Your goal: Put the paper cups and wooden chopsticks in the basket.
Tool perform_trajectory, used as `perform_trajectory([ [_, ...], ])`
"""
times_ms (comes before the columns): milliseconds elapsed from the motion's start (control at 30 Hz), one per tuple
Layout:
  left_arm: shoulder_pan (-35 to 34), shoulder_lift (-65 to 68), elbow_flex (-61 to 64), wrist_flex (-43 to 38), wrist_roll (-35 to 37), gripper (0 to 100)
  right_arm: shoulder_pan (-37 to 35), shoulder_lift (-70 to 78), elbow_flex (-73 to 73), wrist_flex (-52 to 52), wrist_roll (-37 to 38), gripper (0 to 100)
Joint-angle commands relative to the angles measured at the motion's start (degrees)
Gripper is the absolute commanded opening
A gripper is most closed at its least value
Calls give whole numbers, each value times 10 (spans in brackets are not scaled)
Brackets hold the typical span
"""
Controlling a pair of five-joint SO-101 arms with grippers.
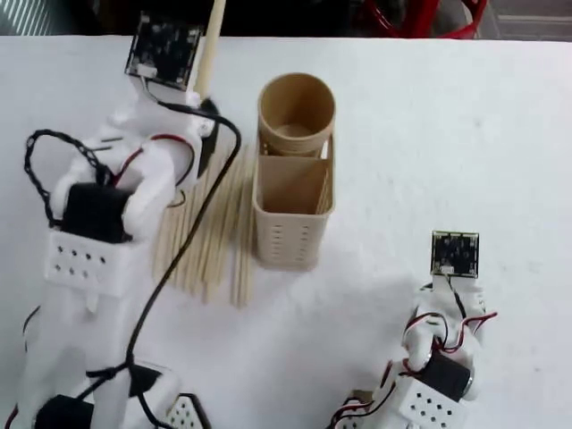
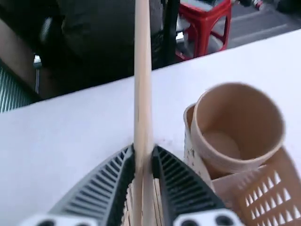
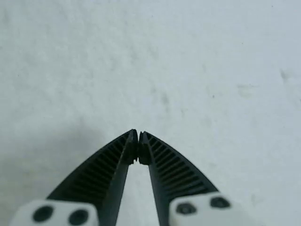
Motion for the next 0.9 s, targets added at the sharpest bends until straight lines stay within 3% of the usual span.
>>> perform_trajectory([
  [0,23,-21,-77,-3,-1,21,4,-1,5,2,1,18],
  [167,78,-20,-77,-88,-3,22,4,-1,5,2,1,18],
  [433,158,-22,44,-262,7,22,4,-1,5,2,1,18],
  [567,169,-22,79,-273,69,22,4,-2,5,2,1,18],
  [867,175,-22,117,-289,74,23,4,-2,5,2,1,18],
])
